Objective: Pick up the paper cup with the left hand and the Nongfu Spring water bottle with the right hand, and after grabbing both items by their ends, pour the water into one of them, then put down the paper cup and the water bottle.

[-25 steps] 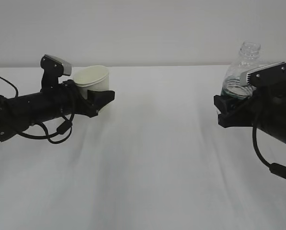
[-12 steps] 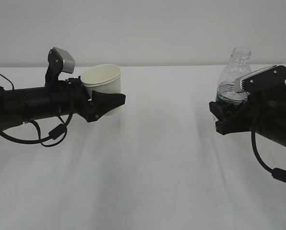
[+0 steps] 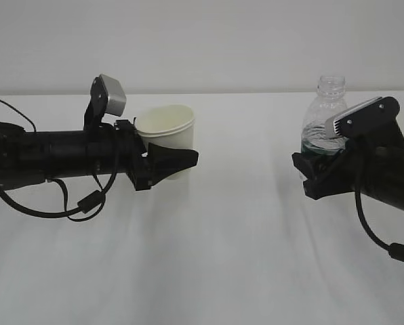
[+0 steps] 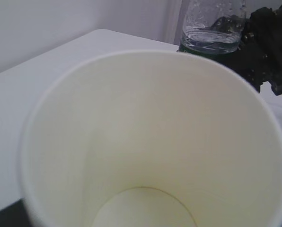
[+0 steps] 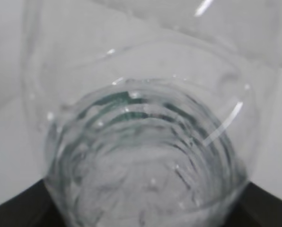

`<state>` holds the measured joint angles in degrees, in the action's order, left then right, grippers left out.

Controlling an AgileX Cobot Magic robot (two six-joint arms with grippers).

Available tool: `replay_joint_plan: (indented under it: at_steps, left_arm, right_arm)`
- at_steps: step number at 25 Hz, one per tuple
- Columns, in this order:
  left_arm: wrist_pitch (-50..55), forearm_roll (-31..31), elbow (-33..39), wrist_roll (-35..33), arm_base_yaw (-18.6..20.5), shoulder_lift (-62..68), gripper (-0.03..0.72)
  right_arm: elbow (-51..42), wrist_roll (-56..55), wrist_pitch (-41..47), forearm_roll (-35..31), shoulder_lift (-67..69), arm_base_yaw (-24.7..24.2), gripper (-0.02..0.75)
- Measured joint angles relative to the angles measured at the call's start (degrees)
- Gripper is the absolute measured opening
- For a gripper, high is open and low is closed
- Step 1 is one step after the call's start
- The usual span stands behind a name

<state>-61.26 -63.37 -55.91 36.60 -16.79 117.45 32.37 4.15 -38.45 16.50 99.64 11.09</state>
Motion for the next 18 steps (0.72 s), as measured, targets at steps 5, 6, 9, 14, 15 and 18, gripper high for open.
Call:
replay_joint_plan:
  at_steps: [5,6,9,14,15,18]
  left_arm:
    - [-0.2,-0.6,0.0,0.1,-2.0,0.0,0.466]
    - [-0.3,-0.7,0.0,0.1,-2.5,0.0,0.466]
    - [-0.4,-1.2,0.0,0.1,-3.8,0.0,0.466]
    - [-0.4,-2.1,0.0,0.1,-5.8,0.0,0.466]
    - [-0.4,-2.2,0.0,0.1,-6.1,0.0,0.466]
    - [-0.4,-3.0,0.0,0.1,-6.8,0.0,0.463]
  right_arm:
    - [0.0,0.0,1.6,1.1,-2.9,0.0,0.491]
    - [0.0,0.0,2.1,1.4,-3.5,0.0,0.491]
    - [0.0,0.0,3.9,2.4,-4.6,0.0,0.491]
    - [0.8,0.0,7.7,6.3,-6.5,0.0,0.491]
    - [1.1,0.0,8.7,6.7,-6.9,0.0,0.491]
    - [1.8,0.0,10.8,8.7,-8.1,0.0,0.491]
